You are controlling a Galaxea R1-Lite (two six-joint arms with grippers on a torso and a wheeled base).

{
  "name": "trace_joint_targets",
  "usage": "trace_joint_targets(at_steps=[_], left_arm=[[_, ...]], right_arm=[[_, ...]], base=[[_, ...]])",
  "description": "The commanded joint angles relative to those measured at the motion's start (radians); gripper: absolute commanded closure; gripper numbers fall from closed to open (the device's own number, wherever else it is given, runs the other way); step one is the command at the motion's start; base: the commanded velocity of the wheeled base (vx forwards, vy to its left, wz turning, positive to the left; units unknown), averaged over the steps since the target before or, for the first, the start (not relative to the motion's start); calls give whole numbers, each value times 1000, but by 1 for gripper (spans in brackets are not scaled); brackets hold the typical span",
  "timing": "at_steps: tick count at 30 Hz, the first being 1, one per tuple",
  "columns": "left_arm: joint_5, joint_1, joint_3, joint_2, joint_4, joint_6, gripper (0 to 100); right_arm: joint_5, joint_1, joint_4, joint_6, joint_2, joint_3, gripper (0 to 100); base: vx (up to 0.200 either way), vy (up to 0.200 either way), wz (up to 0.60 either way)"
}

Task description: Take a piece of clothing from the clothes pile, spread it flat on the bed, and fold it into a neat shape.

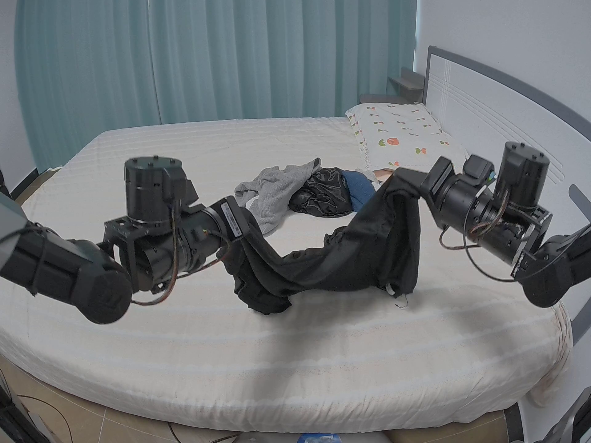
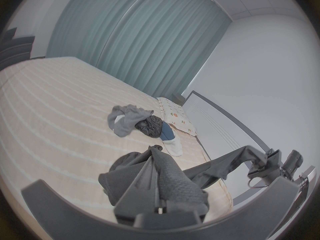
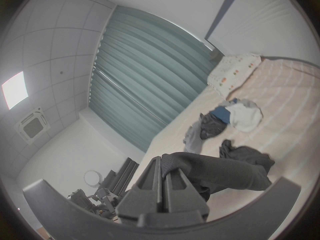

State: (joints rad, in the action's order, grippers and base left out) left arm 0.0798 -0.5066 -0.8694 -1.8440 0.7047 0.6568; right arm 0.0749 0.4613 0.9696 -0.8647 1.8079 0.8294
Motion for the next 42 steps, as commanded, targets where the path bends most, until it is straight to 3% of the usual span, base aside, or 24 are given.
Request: trace_joint_targets(at_steps=[1,10,12,20,26,42], left_arm=[[5,-29,89,-87,61,70,100],[-5,-32,130,-100,87,103,100],[-5,-32,158,-103,114,101,100],[-6,-33,224,-104,174,104,100],[-5,-29,259,-75,173,124,100],[5,-20,297,-73,328,121,100]], right_arm=[[-9,28,9,-14,85,-64,100],[-14,10,46,-20,157,-81,100],[-26,8,121,-25,179,-96,100],[-29,25,187,-31,169,-157,100],[-30,20,201,-33,162,-171,100],[-55,27,202,-31,110,-184,100]], base=[[0,0,0],[0,0,0],[0,0,0],[-75,0,0],[-200,0,0],[0,13,0]])
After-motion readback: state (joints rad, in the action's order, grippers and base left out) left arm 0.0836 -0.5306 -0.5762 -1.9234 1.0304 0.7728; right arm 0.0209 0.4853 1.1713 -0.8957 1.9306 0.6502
